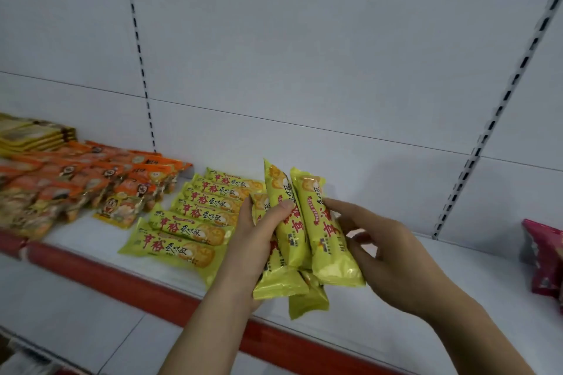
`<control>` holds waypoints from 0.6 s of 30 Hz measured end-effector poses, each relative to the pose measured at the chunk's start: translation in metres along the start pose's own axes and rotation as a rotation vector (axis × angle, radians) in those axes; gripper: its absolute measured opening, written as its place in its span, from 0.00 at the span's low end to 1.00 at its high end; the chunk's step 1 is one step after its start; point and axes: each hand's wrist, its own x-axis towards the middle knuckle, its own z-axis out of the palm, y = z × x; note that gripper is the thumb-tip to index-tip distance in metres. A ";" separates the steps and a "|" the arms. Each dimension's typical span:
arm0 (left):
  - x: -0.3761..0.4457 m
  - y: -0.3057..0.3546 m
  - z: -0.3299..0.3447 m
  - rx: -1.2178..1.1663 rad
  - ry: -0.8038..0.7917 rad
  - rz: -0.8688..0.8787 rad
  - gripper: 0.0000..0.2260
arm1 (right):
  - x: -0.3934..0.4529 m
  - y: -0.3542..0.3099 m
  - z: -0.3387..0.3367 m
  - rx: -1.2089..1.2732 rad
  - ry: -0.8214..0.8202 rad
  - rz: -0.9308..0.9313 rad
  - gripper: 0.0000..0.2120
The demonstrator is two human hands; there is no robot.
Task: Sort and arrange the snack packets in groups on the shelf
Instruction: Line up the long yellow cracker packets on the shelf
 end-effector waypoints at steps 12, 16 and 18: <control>-0.018 0.027 -0.051 -0.026 0.103 0.080 0.53 | 0.040 -0.015 0.035 -0.205 0.181 -0.482 0.21; -0.009 0.046 -0.089 -0.122 0.139 0.174 0.43 | 0.060 -0.024 0.058 -0.253 0.257 -0.323 0.20; -0.003 0.060 -0.111 -0.163 0.152 0.219 0.41 | 0.074 -0.026 0.074 -0.319 0.216 -0.209 0.21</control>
